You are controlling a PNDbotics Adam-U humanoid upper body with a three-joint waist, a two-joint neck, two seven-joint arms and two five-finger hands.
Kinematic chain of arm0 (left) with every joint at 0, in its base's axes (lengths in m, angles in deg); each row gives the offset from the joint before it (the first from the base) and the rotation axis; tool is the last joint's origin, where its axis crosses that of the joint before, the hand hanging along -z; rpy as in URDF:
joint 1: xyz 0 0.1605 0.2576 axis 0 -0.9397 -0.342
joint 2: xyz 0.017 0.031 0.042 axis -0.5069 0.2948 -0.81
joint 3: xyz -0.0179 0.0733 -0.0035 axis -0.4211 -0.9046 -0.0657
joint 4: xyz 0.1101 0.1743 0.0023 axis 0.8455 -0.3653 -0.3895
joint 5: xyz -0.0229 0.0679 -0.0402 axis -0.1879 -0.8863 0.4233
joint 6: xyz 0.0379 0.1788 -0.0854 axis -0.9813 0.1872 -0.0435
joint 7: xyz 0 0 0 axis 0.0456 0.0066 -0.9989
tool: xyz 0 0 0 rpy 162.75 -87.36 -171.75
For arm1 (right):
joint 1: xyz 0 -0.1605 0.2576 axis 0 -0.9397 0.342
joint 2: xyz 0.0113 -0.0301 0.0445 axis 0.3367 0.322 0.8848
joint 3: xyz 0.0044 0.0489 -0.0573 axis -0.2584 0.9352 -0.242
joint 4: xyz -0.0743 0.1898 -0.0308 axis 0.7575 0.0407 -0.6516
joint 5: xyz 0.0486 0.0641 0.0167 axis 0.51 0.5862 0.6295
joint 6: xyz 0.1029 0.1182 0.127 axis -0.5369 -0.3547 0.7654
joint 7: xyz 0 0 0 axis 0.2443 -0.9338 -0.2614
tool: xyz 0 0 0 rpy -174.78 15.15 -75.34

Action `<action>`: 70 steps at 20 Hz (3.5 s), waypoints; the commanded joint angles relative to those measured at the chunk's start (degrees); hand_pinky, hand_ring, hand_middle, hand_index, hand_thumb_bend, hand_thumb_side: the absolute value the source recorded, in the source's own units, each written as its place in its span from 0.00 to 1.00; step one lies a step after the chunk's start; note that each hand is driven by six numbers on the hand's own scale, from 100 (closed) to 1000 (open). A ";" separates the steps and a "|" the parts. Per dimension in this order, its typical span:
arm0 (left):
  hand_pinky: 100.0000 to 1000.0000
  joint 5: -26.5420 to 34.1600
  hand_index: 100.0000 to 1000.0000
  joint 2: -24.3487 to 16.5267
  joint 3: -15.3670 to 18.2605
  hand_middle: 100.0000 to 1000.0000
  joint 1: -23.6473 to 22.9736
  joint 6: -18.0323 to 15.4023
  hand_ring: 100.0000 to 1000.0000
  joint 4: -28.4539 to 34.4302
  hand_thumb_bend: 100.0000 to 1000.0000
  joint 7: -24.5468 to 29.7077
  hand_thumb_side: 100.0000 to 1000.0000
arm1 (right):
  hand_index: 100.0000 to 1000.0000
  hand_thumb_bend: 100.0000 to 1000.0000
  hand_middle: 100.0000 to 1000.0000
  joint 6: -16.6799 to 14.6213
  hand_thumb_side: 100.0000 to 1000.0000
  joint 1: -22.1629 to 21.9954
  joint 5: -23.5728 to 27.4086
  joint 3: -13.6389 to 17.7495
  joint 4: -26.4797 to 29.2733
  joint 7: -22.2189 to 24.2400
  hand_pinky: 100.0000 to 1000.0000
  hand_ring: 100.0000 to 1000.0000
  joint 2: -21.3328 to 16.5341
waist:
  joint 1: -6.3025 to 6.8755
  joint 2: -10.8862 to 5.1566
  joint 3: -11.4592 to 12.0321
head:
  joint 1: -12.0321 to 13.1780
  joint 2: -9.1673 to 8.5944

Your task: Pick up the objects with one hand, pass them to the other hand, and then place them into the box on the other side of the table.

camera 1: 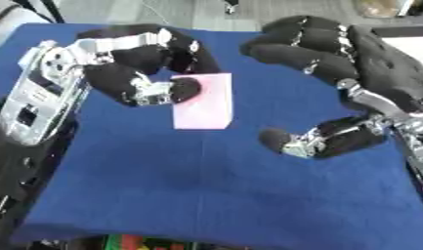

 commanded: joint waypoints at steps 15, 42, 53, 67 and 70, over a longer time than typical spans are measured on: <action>0.66 0.55 0.66 1.54 -1.11 0.35 3.19 1.51 0.40 1.13 0.00 -0.60 0.47 | 0.98 0.25 0.82 -1.07 0.15 2.42 0.06 -1.15 1.18 0.66 0.83 0.78 1.01 | -0.20 -1.21 0.23 | -0.58 0.64; 0.65 -3.33 0.66 1.74 -2.25 0.35 3.09 0.64 0.40 2.96 0.01 -3.16 0.44 | 0.96 0.19 0.76 3.32 0.06 2.20 -3.65 -1.18 1.18 -0.84 0.78 0.72 1.62 | -0.12 -1.28 0.19 | -0.52 0.63; 0.65 -3.49 0.67 1.97 -2.13 0.37 3.15 1.06 0.41 1.96 0.02 -3.43 0.45 | 0.86 0.05 0.50 5.26 0.00 2.47 -2.23 -1.48 1.18 -5.53 0.73 0.63 1.73 | 0.03 -1.26 -0.02 | -0.41 0.56; 0.78 -1.15 0.86 2.15 -1.63 0.70 2.86 -0.79 0.66 0.39 0.63 -0.11 1.00 | 0.79 0.00 0.41 8.01 0.00 2.09 -1.48 -1.80 1.18 -12.32 0.72 0.59 0.98 | -0.02 -1.19 -0.02 | -0.47 0.65; 0.78 -0.28 0.87 2.16 -1.11 0.71 2.81 -0.69 0.67 0.16 0.68 -0.20 1.00 | 0.79 0.00 0.41 8.14 0.00 1.95 -1.57 -1.61 1.18 -12.64 0.72 0.59 0.87 | 0.00 -1.20 -0.06 | -0.51 0.63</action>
